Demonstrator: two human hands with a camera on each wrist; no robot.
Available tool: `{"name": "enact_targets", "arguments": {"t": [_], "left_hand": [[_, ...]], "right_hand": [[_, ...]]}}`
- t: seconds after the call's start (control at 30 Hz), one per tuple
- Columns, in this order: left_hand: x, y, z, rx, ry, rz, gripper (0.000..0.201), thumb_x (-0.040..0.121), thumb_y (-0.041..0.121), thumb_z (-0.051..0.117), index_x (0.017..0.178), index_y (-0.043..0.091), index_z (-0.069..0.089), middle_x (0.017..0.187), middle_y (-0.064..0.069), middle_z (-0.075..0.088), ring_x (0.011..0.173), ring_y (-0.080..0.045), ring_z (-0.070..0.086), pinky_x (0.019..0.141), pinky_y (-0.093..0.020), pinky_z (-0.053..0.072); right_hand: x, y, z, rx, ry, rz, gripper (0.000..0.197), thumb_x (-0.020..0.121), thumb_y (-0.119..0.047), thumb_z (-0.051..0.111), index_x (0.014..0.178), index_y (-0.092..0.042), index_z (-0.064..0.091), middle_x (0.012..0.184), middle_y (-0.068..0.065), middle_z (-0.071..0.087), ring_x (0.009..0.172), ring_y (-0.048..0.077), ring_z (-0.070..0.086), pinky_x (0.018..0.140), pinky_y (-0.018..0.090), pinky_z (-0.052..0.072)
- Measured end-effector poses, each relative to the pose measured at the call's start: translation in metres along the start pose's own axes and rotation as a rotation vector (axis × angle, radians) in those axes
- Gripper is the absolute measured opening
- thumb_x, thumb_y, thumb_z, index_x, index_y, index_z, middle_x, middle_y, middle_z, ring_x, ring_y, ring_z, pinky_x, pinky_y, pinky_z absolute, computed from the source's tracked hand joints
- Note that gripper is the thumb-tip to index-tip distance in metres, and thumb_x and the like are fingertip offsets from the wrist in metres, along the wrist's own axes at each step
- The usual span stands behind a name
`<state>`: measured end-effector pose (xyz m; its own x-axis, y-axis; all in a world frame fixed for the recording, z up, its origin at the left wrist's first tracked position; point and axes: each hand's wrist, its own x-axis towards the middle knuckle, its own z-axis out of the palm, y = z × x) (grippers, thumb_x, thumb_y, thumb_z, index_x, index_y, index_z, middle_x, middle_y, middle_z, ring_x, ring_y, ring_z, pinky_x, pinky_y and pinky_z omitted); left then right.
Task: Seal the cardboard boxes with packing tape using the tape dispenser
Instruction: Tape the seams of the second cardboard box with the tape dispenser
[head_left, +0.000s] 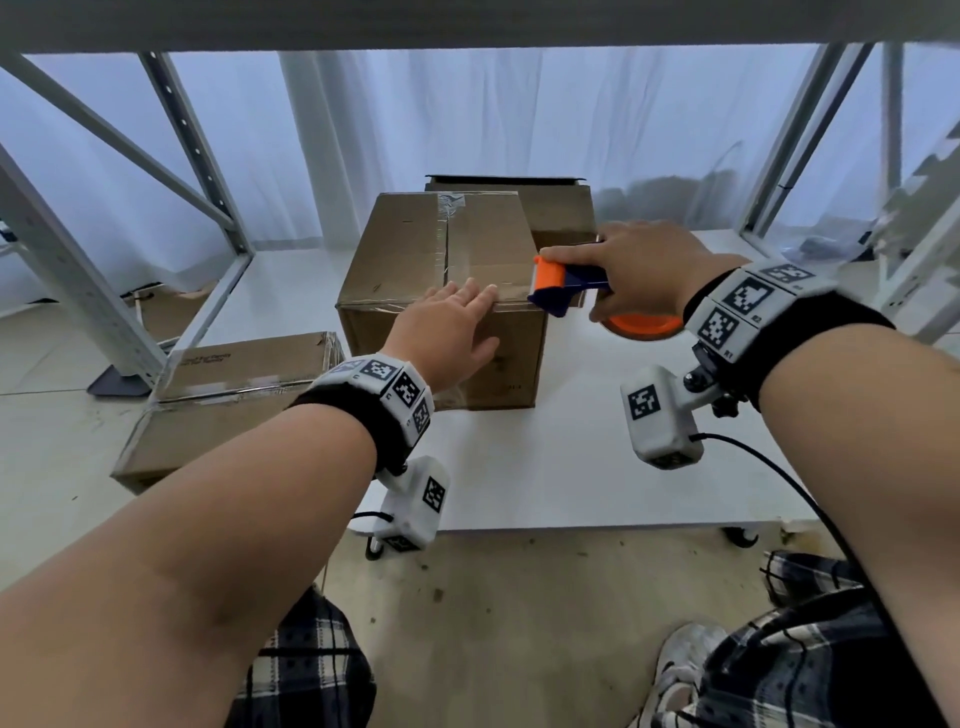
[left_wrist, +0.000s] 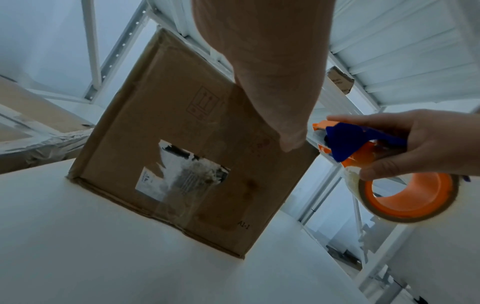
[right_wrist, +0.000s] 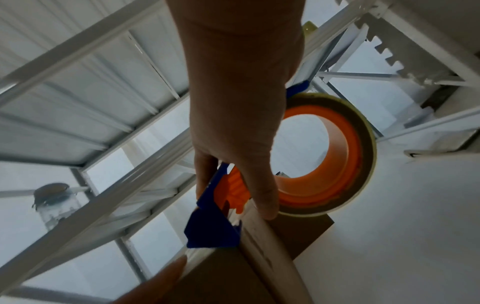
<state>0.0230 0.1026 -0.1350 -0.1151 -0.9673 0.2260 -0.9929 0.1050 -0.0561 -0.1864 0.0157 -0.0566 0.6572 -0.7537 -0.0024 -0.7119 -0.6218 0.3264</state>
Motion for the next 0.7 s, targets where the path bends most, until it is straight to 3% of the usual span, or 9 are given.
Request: {"name": "enact_targets", "arguments": {"t": [0.1, 0.2, 0.33, 0.47, 0.7], "left_hand": [[0.001, 0.007, -0.001, 0.039, -0.027, -0.001, 0.062, 0.097, 0.054, 0.034, 0.151, 0.03, 0.015, 0.156, -0.011, 0.024, 0.142, -0.03, 0.025, 0.117, -0.041, 0.019], [0.007, 0.016, -0.003, 0.008, -0.022, -0.033, 0.063, 0.096, 0.052, 0.037, 0.15, 0.022, 0.022, 0.155, -0.011, 0.025, 0.143, -0.029, 0.023, 0.118, -0.043, 0.019], [0.015, 0.031, 0.002, -0.078, -0.002, 0.026, 0.065, 0.098, 0.046, 0.04, 0.15, 0.013, 0.02, 0.158, -0.006, 0.019, 0.146, -0.018, 0.015, 0.119, -0.034, 0.008], [0.015, 0.022, 0.008, -0.093, 0.01, 0.057, 0.066, 0.098, 0.045, 0.041, 0.152, 0.016, 0.015, 0.158, -0.002, 0.017, 0.146, -0.015, 0.014, 0.12, -0.032, 0.008], [0.002, -0.009, 0.004, -0.113, 0.021, 0.008, 0.06, 0.098, 0.04, 0.043, 0.15, 0.017, 0.022, 0.157, -0.002, 0.022, 0.145, -0.015, 0.017, 0.117, -0.029, 0.011]], "right_hand": [[0.002, -0.001, 0.003, -0.027, -0.003, -0.002, 0.081, 0.084, -0.048, 0.065, 0.146, -0.052, 0.012, 0.115, 0.008, 0.05, 0.106, 0.029, 0.052, 0.084, 0.038, 0.041], [0.004, -0.001, 0.005, -0.019, -0.019, 0.0, 0.082, 0.084, -0.048, 0.066, 0.146, -0.052, 0.012, 0.114, 0.007, 0.05, 0.105, 0.028, 0.052, 0.084, 0.037, 0.04], [0.004, 0.001, 0.007, 0.02, -0.039, 0.015, 0.083, 0.083, -0.047, 0.067, 0.146, -0.052, 0.012, 0.115, 0.007, 0.049, 0.104, 0.028, 0.051, 0.085, 0.037, 0.038], [0.003, -0.001, 0.011, 0.067, -0.027, 0.021, 0.085, 0.083, -0.048, 0.067, 0.147, -0.051, 0.011, 0.118, 0.008, 0.049, 0.108, 0.028, 0.051, 0.088, 0.039, 0.04], [0.018, -0.028, 0.002, 0.074, -0.005, -0.024, 0.081, 0.084, -0.046, 0.065, 0.147, -0.049, 0.013, 0.124, 0.011, 0.049, 0.111, 0.032, 0.05, 0.087, 0.039, 0.041]]}}
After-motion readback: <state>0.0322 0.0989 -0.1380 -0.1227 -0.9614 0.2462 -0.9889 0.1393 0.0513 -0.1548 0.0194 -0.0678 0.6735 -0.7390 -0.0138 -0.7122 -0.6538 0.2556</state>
